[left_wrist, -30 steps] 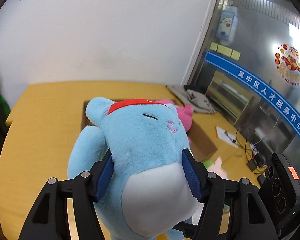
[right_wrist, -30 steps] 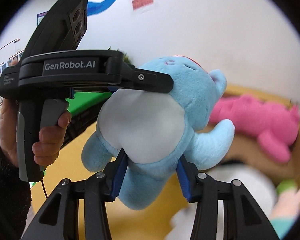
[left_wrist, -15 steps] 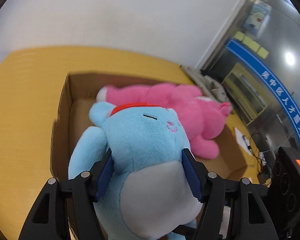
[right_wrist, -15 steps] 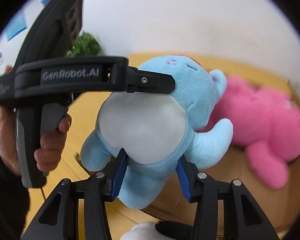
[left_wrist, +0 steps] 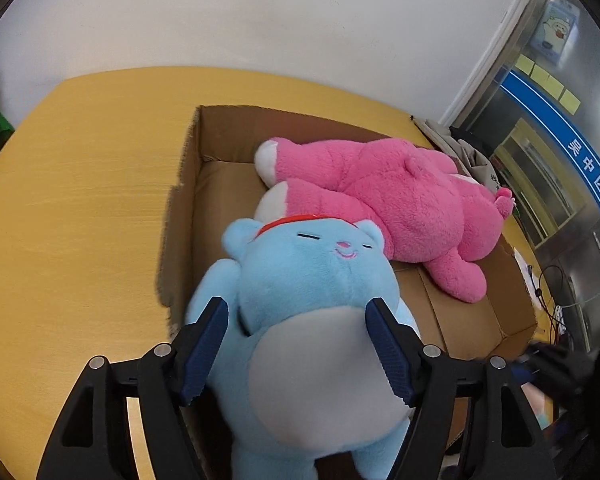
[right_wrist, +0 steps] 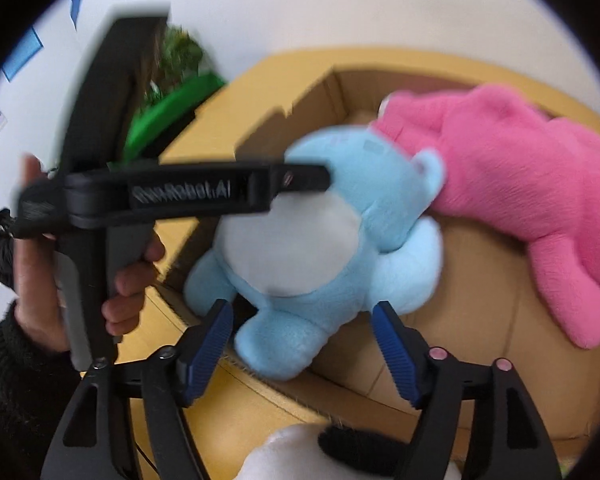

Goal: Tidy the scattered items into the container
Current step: 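Lift the blue cat with both grippers and lower it into the box, then open both grippers and withdraw them from the blue cat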

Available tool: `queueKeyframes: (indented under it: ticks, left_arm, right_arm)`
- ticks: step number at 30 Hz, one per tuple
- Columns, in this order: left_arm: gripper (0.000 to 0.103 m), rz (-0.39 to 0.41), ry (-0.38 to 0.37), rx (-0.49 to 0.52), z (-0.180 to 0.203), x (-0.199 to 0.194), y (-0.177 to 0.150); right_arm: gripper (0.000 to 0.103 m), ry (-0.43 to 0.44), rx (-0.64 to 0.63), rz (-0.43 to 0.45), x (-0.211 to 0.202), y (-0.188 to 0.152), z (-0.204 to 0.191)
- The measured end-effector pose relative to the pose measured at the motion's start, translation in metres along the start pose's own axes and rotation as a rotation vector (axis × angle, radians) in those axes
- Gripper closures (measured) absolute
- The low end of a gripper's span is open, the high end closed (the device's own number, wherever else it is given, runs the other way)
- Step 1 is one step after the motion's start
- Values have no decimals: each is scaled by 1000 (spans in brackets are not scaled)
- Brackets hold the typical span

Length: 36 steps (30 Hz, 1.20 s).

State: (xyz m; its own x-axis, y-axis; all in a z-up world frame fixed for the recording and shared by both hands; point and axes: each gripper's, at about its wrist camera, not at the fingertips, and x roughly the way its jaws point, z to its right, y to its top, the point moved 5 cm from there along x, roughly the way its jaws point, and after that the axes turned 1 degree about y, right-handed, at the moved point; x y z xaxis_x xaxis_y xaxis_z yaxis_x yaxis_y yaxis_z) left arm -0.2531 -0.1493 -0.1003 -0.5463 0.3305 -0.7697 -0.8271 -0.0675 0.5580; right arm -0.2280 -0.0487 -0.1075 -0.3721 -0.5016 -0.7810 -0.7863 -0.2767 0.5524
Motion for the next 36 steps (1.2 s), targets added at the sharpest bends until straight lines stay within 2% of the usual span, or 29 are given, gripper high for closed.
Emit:
queueKeyframes:
  ticks: [3, 5, 7, 10, 12, 14, 15, 18, 20, 22, 23, 24, 27, 31, 34, 36]
  left_arm:
    - [21, 38, -5, -26, -6, -22, -2]
    - [19, 60, 0, -37, -9, -35, -3]
    - [19, 70, 2, -43, -11, -43, -6]
    - [19, 62, 13, -55, -15, -48, -16]
    - [19, 55, 9, -61, -16, -48, -23]
    - [19, 43, -4, -61, -15, -47, -29]
    - [19, 36, -11, -53, -11, -45, -32]
    - [19, 29, -29, -10, 2, -41, -38]
    - [19, 16, -43, 28, 14, -35, -42]
    - [19, -7, -43, 70, 24, -26, -48]
    - [19, -18, -38, 80, 28, -20, -52]
    - [19, -21, -28, 87, 29, -17, -57]
    - [18, -24, -21, 89, 28, -14, -67]
    - [18, -46, -13, 75, 22, -14, -80]
    - [19, -57, 39, 113, 28, -12, -85]
    - [18, -66, 87, 134, 30, -10, -88]
  right_arm:
    - [24, -5, -20, 84, -40, 1, 4]
    - [23, -53, -14, 104, -55, 4, 21]
    - [23, -117, -5, 82, -51, 10, 40]
    - [26, -244, -105, -4, -15, 16, 56]
    - [46, -292, -146, -72, 16, 23, 70]
    - [51, -283, -182, -149, 50, 22, 69]
    - [57, -276, -197, -175, 64, 21, 67]
    - [72, -234, -207, -200, 82, 19, 61]
    - [71, -207, -179, -149, 67, 20, 65]
    - [55, -195, -142, -91, 42, 20, 74]
    - [42, -199, -123, -59, 25, 18, 81]
    - [37, -205, -114, -34, 8, 12, 88]
    - [37, -235, -117, -40, -27, -17, 111]
    - [38, -336, -76, -132, -48, -65, 155]
    - [37, -266, 56, -102, -59, -80, 179]
    - [37, -256, 72, -90, -62, -82, 180]
